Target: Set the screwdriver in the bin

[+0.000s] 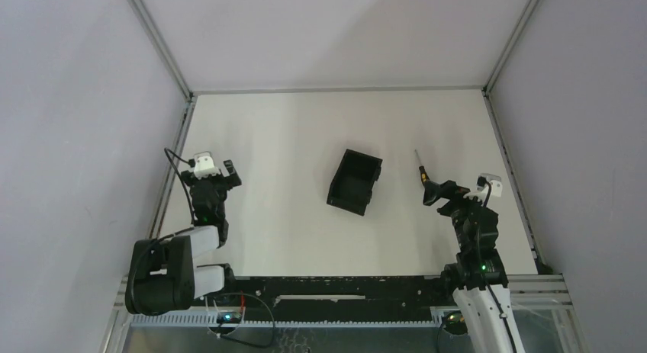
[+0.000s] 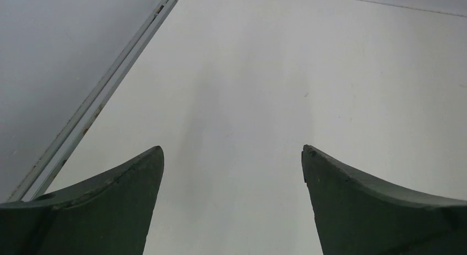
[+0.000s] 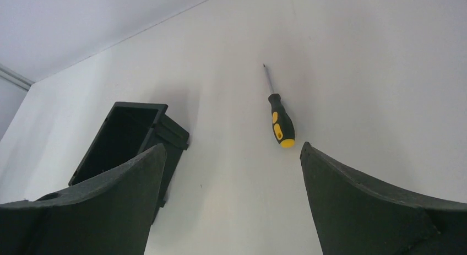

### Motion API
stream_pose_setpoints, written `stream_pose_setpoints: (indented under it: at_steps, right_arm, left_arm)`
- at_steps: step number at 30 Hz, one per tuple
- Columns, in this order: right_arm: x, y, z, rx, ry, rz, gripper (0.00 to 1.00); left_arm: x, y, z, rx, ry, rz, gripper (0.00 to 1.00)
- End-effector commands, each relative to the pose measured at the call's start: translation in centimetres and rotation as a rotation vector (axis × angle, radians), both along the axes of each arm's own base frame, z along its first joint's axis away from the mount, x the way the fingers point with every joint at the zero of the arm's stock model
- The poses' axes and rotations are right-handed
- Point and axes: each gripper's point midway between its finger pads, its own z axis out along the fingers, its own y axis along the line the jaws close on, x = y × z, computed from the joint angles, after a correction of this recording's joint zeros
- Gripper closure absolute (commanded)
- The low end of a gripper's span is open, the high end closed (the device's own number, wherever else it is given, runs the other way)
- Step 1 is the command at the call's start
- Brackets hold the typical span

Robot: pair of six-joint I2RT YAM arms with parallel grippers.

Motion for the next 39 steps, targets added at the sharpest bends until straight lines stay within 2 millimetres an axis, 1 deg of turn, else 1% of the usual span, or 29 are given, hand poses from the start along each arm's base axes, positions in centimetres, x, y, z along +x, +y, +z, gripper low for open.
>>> stream_pose_setpoints:
  at_steps: [1, 2, 5, 7, 9, 11, 12, 13, 15, 16, 17, 19, 21, 23, 27, 29, 30, 31, 34, 37, 39]
  right_arm:
    - [0.5, -0.3, 1.8, 0.024, -0.038, -0.028, 0.0]
    - [0.5, -0.1, 2.5, 0.02, -0.054, -0.016, 0.0]
    - [0.8, 0.7, 5.6, -0.022, -0.118, 0.045, 0.0]
    - [1.2, 0.7, 7.8, -0.056, -0.148, 0.053, 0.0]
    - [1.7, 0.6, 9.8, -0.089, -0.143, 0.056, 0.01]
    - [2.7, 0.6, 11.3, -0.125, -0.095, 0.064, 0.01]
    - [3.3, 0.6, 11.4, -0.14, -0.04, 0.066, 0.02]
    - [4.1, 0.4, 12.0, -0.154, 0.007, 0.062, 0.02]
    - [5.6, 0.0, 11.9, -0.187, 0.145, 0.046, 0.03]
    - [7.0, -0.2, 12.1, -0.207, 0.217, 0.041, 0.03]
    - [7.7, -0.4, 11.5, -0.223, 0.297, 0.035, 0.02]
    - [9.1, -1.0, 9.5, -0.253, 0.462, 0.019, 0.02]
    - [9.9, -1.4, 6.5, -0.271, 0.642, 0.018, 0.02]
    - [10.9, -1.4, 3.6, -0.268, 0.772, 0.037, 0.02]
    - [12.6, -1.0, -2.3, -0.248, 0.953, 0.108, 0.04]
    - [13.2, -0.9, -5.1, -0.256, 1.022, 0.134, 0.05]
    - [13.4, -0.8, -6.9, -0.263, 1.062, 0.15, 0.06]
    - [13.5, -0.7, -8.1, -0.266, 1.088, 0.158, 0.08]
    - [13.5, -0.6, -11.1, -0.278, 1.151, 0.181, 0.12]
    - [13.7, -0.7, -13.1, -0.293, 1.176, 0.198, 0.2]
    - [13.9, -0.7, -13.8, -0.31, 1.183, 0.202, 0.31]
  left_arm:
    - [1.2, -0.1, 2.6, 0.021, -0.073, -0.006, 0.0]
    - [1.2, -0.1, 2.6, 0.021, -0.073, -0.005, 0.0]
    - [1.2, -0.1, 2.7, 0.021, -0.074, -0.006, 0.0]
    - [1.2, -0.1, 2.6, 0.021, -0.074, -0.005, 0.0]
    - [1.2, -0.1, 2.6, 0.021, -0.073, -0.004, 0.0]
    - [1.2, -0.1, 2.7, 0.02, -0.074, -0.006, 0.0]
    - [1.2, -0.1, 2.7, 0.021, -0.074, -0.005, 0.0]
    - [1.2, -0.1, 2.6, 0.021, -0.073, -0.005, 0.0]
    - [1.2, -0.1, 2.7, 0.02, -0.074, -0.006, 0.0]
    - [1.2, -0.1, 2.6, 0.02, -0.073, -0.006, 0.0]
    - [1.2, -0.1, 2.7, 0.021, -0.075, -0.004, 0.0]
    - [1.2, -0.1, 2.6, 0.02, -0.073, -0.005, 0.0]
    - [1.2, 0.0, 2.7, 0.021, -0.074, -0.004, 0.0]
    - [1.2, -0.1, 2.6, 0.021, -0.072, -0.005, 0.0]
    - [1.2, 0.0, 2.7, 0.021, -0.074, -0.004, 0.0]
    - [1.2, -0.1, 2.7, 0.021, -0.075, -0.005, 0.0]
    - [1.2, -0.1, 2.7, 0.021, -0.074, -0.006, 0.0]
    - [1.2, -0.1, 2.7, 0.021, -0.074, -0.004, 0.0]
    - [1.2, -0.1, 2.7, 0.021, -0.074, -0.005, 0.0]
    - [1.2, -0.1, 2.6, 0.021, -0.073, -0.006, 0.0]
    - [1.2, -0.1, 2.6, 0.021, -0.073, -0.005, 0.0]
